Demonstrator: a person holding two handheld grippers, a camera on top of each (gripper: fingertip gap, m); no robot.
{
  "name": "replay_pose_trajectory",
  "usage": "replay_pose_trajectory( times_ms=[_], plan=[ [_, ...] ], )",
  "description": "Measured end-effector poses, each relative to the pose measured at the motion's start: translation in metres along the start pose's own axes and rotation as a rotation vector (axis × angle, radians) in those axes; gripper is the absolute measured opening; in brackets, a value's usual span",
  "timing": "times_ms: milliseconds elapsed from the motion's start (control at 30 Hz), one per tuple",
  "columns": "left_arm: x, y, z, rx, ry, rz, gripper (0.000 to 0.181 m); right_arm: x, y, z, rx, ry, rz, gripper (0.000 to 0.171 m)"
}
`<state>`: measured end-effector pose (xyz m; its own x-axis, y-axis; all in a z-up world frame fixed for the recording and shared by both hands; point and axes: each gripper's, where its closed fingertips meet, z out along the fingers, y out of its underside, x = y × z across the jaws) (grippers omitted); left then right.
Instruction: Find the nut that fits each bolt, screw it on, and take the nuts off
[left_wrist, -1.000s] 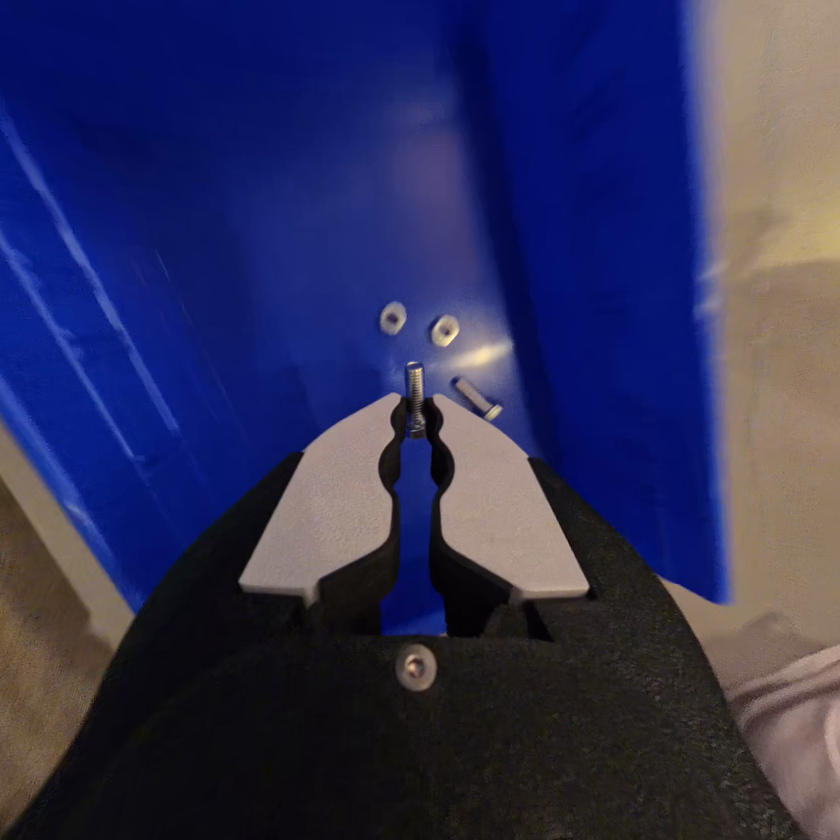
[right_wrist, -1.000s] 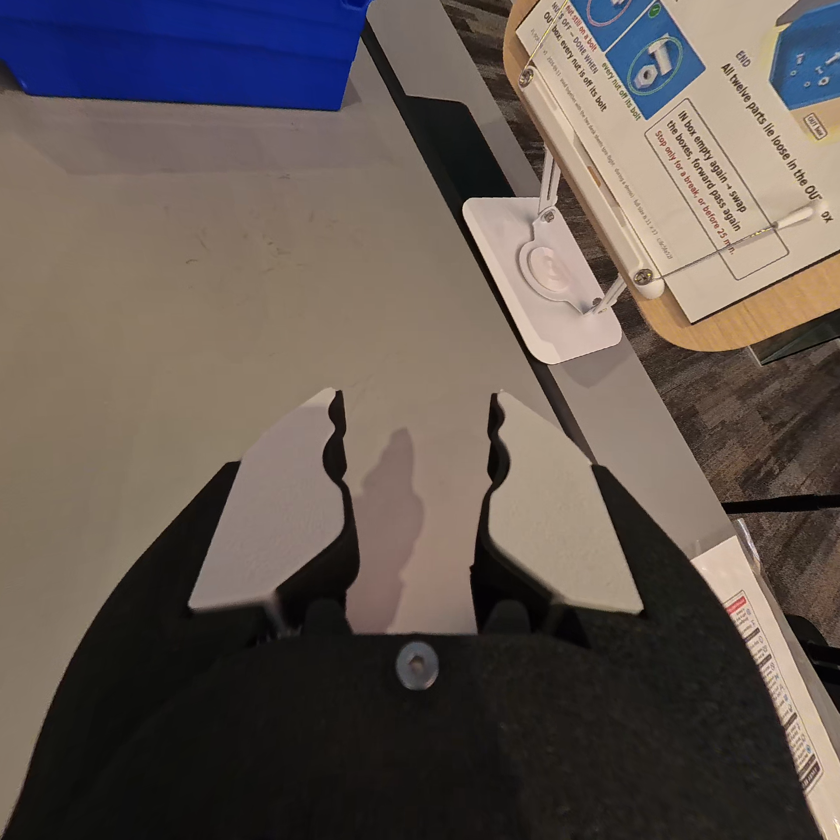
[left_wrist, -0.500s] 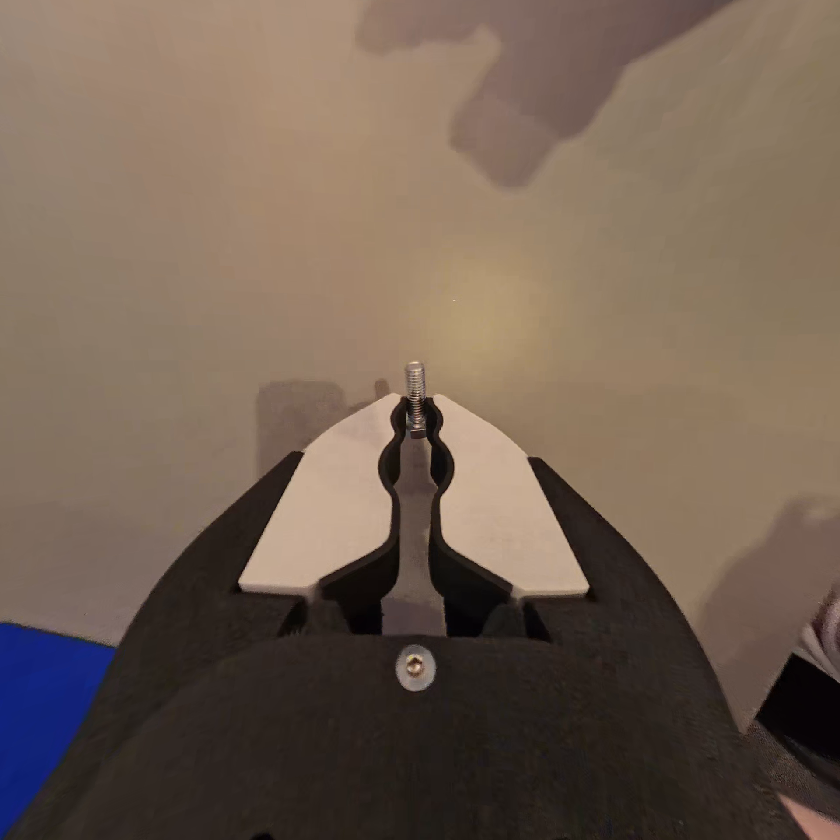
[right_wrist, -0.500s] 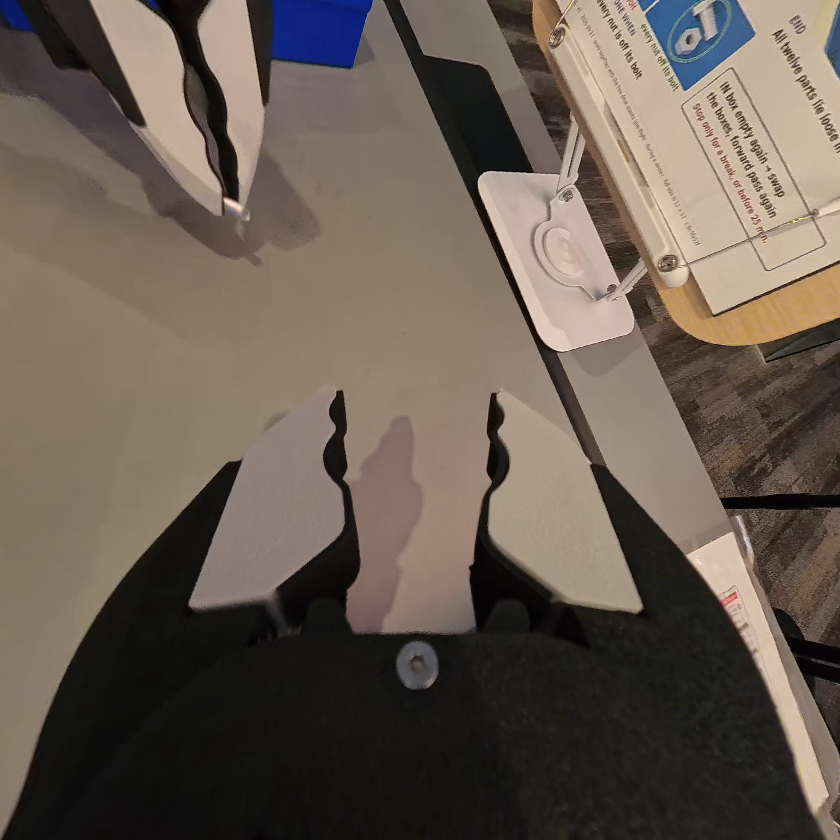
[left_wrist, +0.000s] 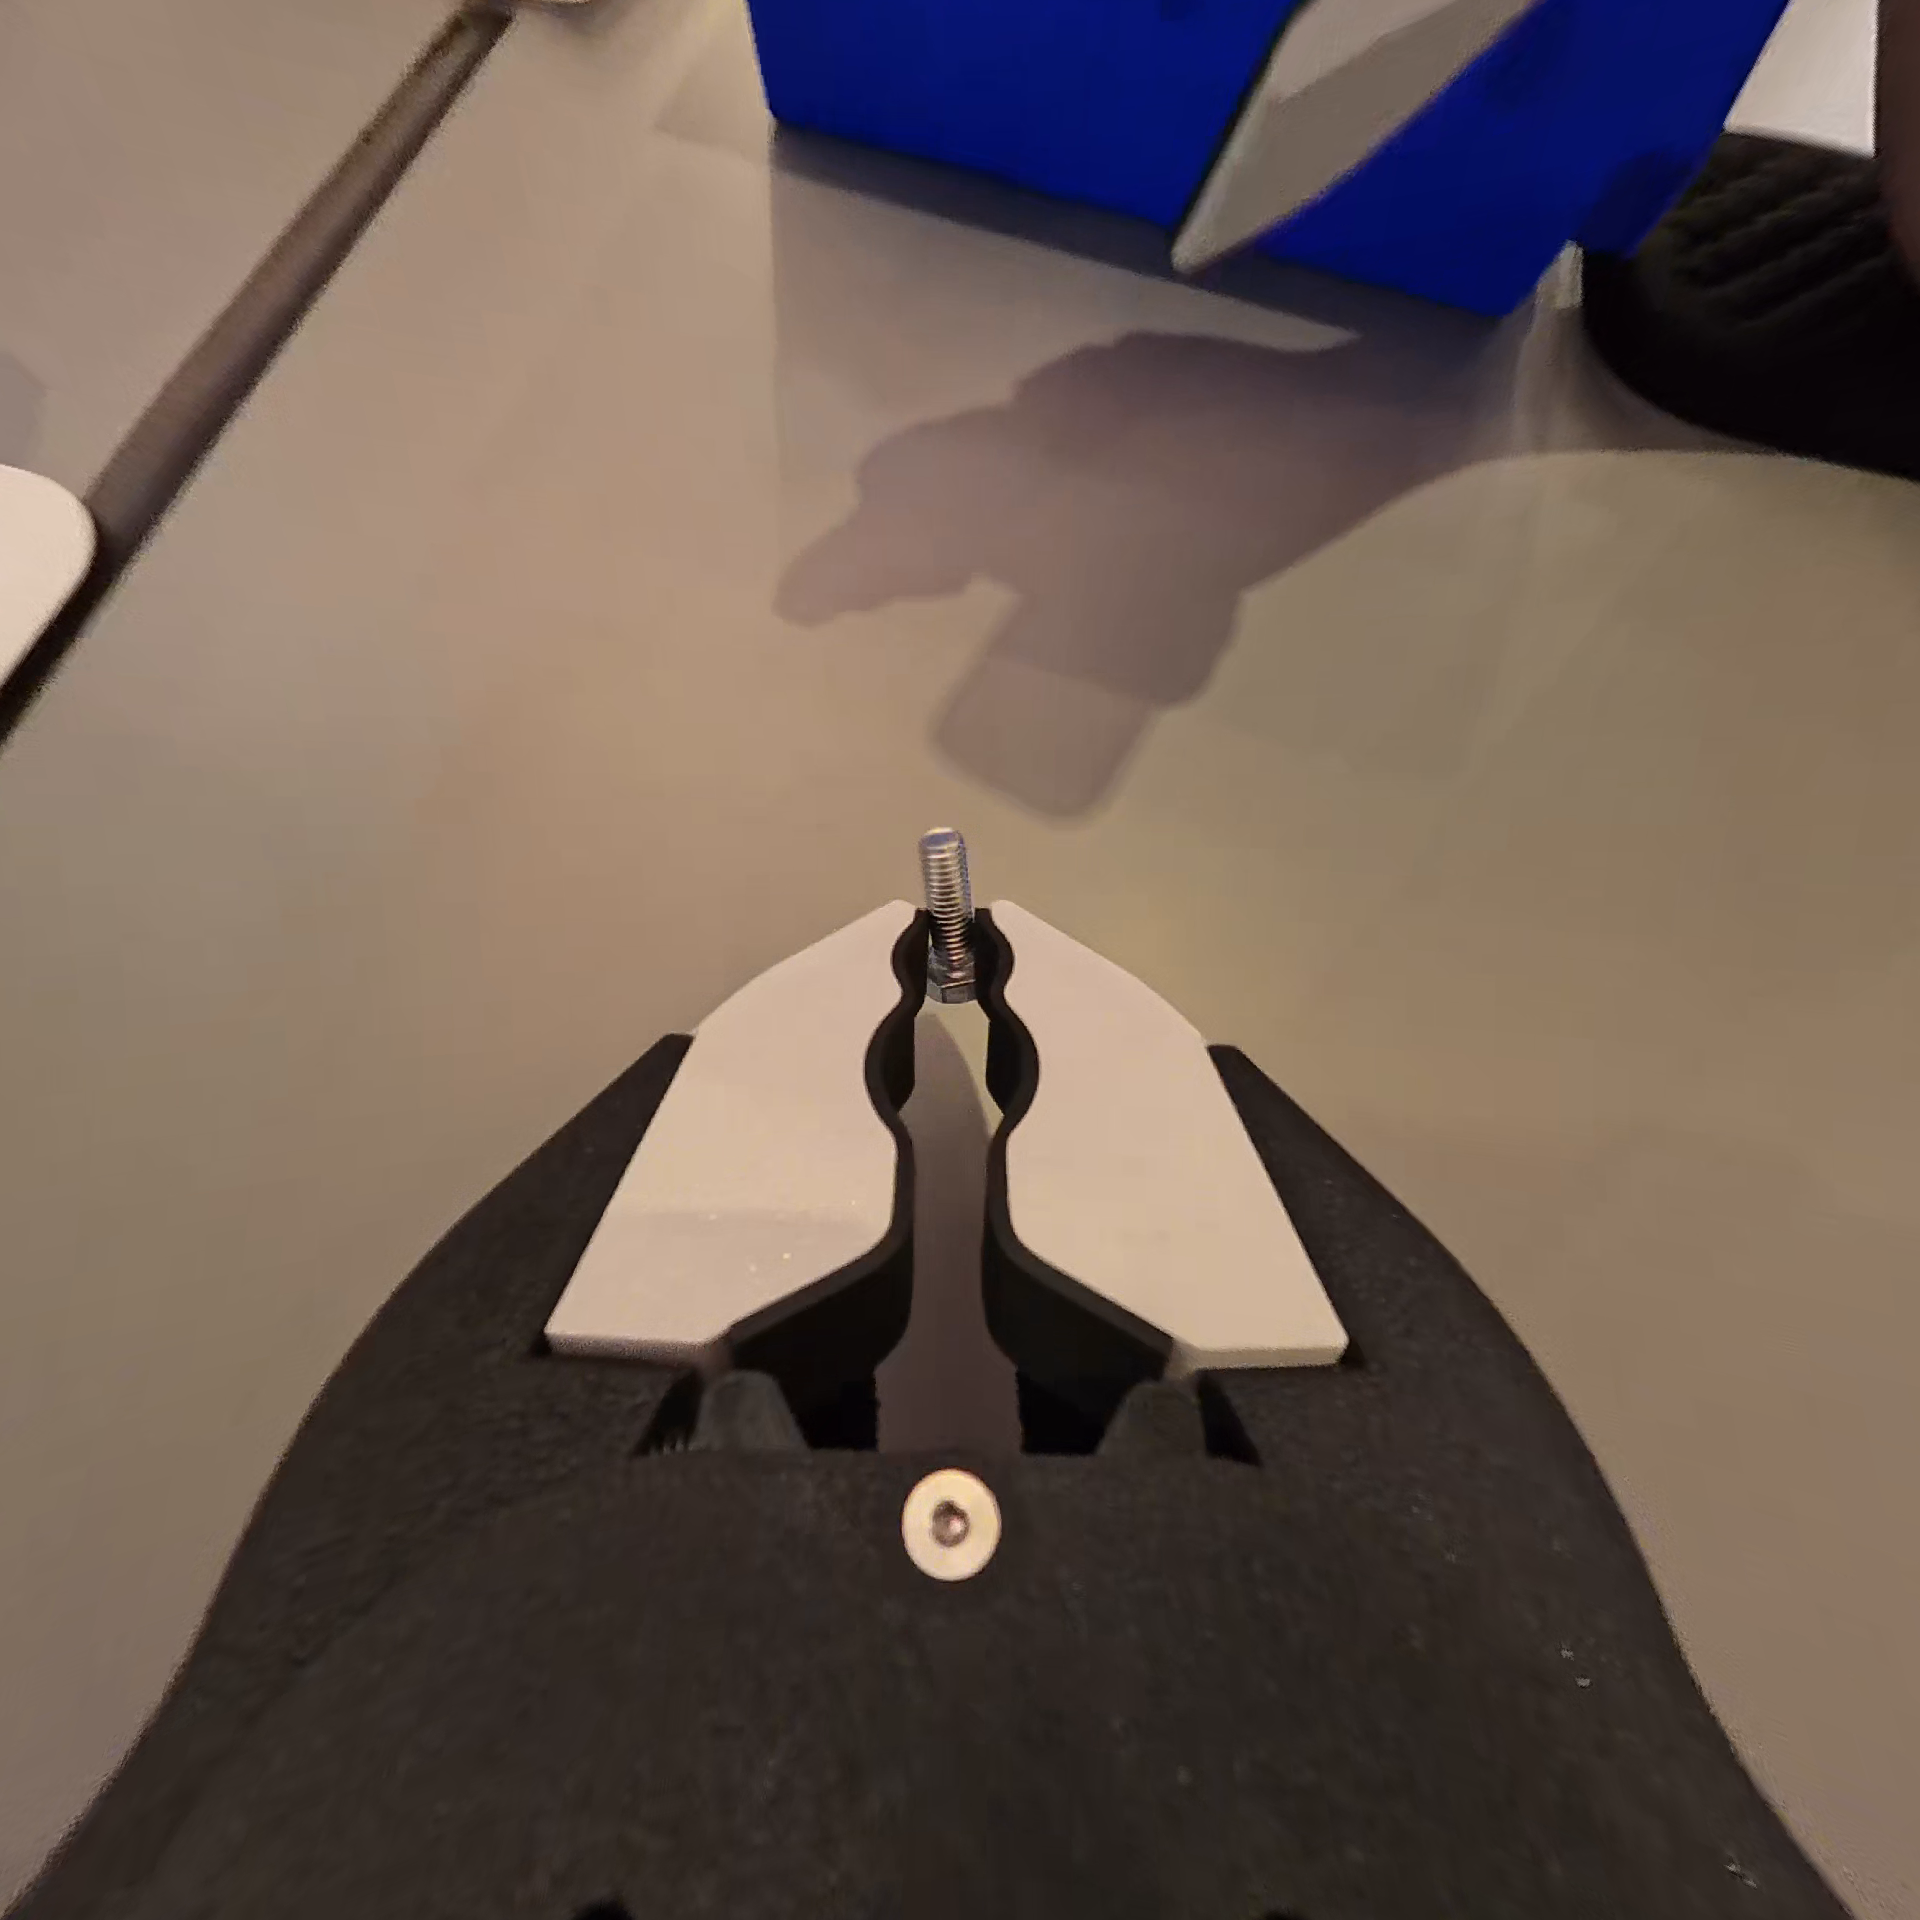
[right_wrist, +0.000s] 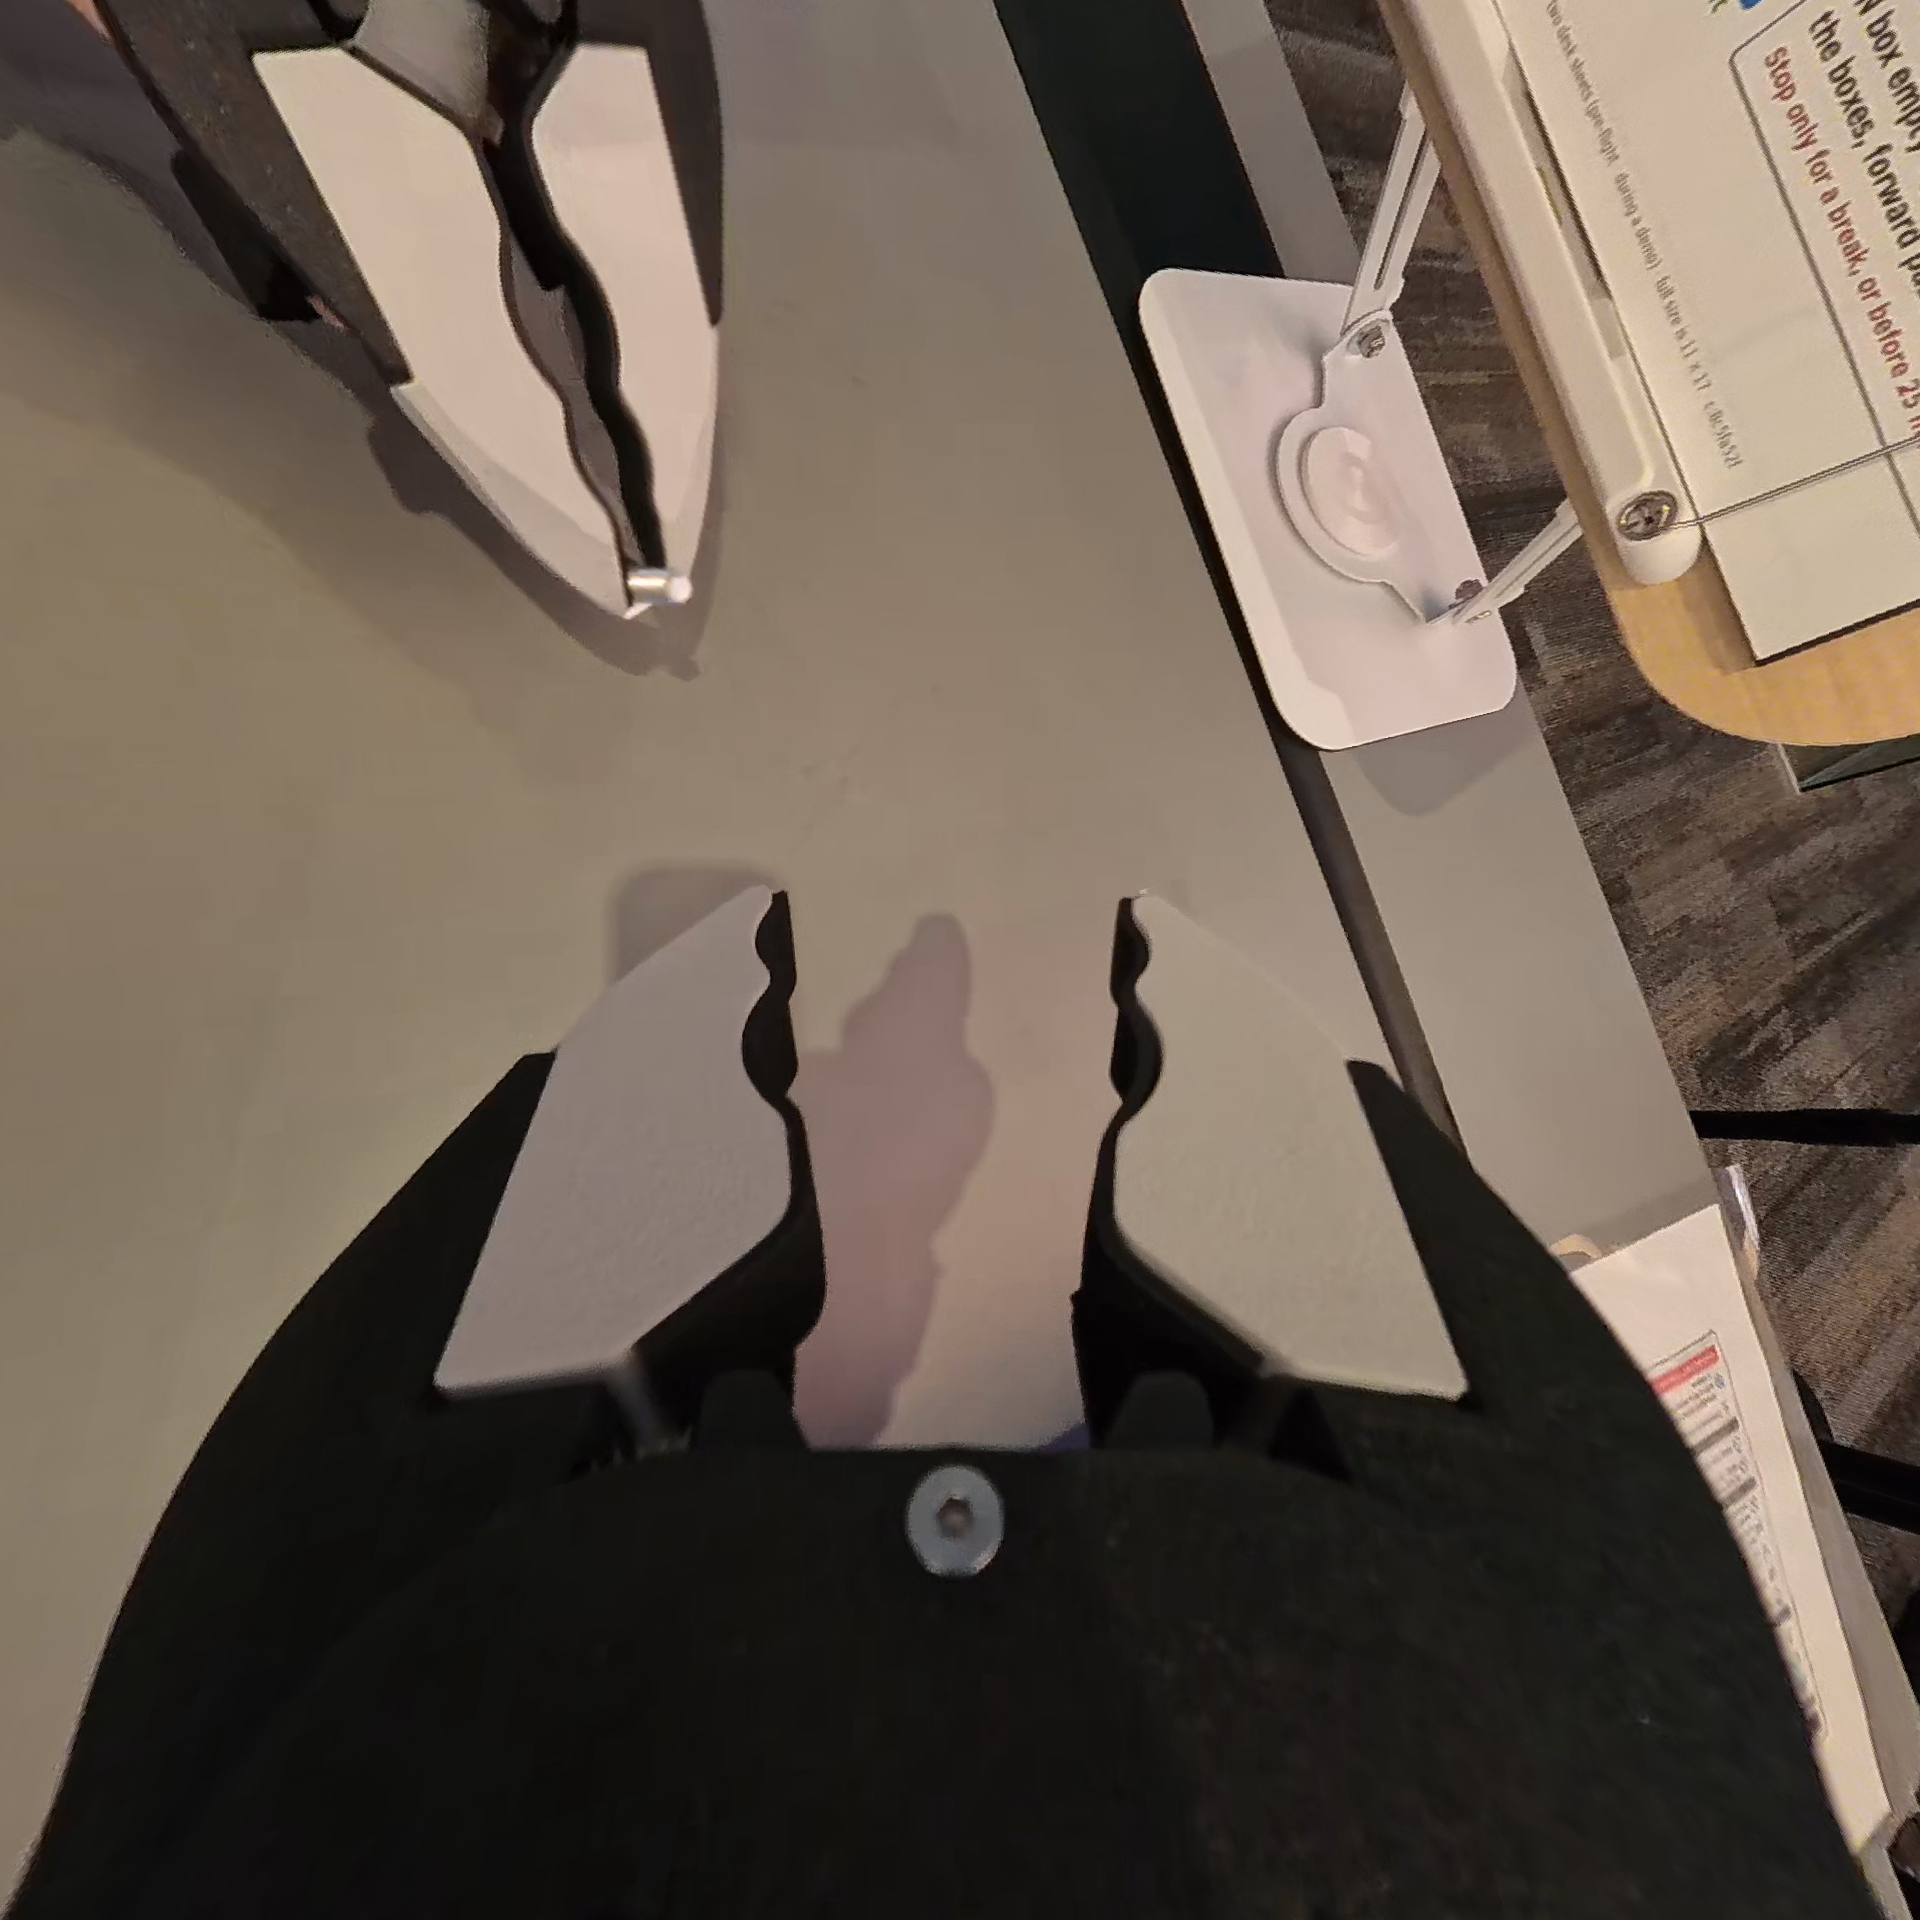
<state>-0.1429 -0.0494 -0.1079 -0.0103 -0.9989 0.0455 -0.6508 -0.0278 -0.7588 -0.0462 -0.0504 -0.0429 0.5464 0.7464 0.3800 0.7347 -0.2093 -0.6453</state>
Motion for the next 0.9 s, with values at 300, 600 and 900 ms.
replay_pose_trajectory(
  times_ms=[300, 600, 900],
  plan=[
    [-0.001, 0.029, 0.017, -0.139, -0.001, 0.042, 0.007, -0.007, 0.005, 0.009, -0.029, -0.023, -0.018, 0.058],
    [0.001, 0.045, 0.013, -0.285, 0.019, -0.078, 0.008, -0.008, 0.008, 0.013, -0.049, -0.030, -0.021, 0.058],
    [-0.001, 0.047, 0.014, -0.311, -0.015, -0.074, 0.013, -0.010, 0.010, 0.016, -0.066, -0.035, -0.034, 0.057]
  ],
)
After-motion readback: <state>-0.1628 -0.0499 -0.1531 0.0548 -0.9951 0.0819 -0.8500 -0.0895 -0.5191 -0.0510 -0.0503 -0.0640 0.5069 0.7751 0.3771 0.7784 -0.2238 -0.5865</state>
